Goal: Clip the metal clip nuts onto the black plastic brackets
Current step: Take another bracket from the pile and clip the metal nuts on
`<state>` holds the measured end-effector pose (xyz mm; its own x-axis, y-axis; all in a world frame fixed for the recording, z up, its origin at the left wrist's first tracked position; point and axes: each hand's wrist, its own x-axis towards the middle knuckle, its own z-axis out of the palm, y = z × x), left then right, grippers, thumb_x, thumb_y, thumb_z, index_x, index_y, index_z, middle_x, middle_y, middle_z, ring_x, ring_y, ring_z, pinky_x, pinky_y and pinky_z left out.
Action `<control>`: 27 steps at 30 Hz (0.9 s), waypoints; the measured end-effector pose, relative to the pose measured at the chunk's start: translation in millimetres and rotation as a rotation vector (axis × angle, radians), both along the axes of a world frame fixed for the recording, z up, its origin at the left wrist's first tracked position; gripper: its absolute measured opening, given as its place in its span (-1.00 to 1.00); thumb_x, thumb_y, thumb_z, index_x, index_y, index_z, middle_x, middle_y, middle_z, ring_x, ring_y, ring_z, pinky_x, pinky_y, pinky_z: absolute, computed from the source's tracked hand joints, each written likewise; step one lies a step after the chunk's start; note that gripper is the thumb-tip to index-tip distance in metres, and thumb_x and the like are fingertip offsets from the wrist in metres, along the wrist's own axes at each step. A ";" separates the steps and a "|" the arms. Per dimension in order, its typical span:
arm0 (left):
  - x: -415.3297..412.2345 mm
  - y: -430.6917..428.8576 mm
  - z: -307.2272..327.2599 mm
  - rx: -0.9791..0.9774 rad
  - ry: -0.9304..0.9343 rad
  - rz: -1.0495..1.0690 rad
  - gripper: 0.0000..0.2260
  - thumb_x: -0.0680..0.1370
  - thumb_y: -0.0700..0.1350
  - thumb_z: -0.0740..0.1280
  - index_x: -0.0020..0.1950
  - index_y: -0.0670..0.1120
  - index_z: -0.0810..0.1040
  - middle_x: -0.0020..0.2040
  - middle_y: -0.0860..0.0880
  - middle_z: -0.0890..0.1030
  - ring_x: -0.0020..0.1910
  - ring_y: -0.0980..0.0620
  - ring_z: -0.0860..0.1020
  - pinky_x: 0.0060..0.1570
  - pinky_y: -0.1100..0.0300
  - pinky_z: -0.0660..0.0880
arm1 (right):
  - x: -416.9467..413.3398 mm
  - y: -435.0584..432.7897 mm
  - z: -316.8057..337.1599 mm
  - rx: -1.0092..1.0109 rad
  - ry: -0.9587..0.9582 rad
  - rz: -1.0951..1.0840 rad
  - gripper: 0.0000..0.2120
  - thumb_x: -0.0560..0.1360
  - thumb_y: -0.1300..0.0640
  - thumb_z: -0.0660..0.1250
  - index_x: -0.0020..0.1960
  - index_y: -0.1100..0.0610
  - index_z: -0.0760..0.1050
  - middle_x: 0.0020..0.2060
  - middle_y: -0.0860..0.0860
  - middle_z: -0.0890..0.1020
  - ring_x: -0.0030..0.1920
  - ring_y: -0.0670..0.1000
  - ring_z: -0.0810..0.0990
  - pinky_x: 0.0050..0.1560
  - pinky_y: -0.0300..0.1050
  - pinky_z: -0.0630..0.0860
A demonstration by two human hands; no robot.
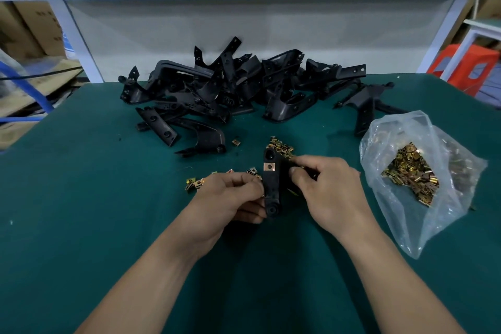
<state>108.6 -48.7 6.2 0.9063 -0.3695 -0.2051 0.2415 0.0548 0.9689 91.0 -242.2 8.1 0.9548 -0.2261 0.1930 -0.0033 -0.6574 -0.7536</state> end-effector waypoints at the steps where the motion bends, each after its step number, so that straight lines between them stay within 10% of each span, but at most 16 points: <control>1: -0.4 0.2 -0.1 0.000 -0.008 0.016 -0.85 0.60 -0.27 0.38 -0.18 -0.17 0.60 -0.29 -0.12 0.66 -0.37 0.00 0.63 -0.30 0.21 0.61 | -0.5 0.5 0.5 0.002 0.000 0.000 -0.90 0.57 -0.04 0.36 0.00 -0.25 0.61 -0.27 -0.10 0.69 -0.18 -0.05 0.63 -0.06 0.01 0.61; 27: -2.6 3.8 -0.1 0.011 -0.024 -0.043 -0.78 0.54 -0.23 0.44 -0.30 -0.05 0.70 -0.26 -0.16 0.70 -0.30 -0.01 0.69 -0.27 0.19 0.64 | -6.0 8.2 -1.3 -0.052 -0.031 -0.085 -0.95 0.58 -0.04 0.37 0.01 -0.16 0.60 -0.38 -0.11 0.63 -0.23 0.05 0.58 -0.13 0.05 0.58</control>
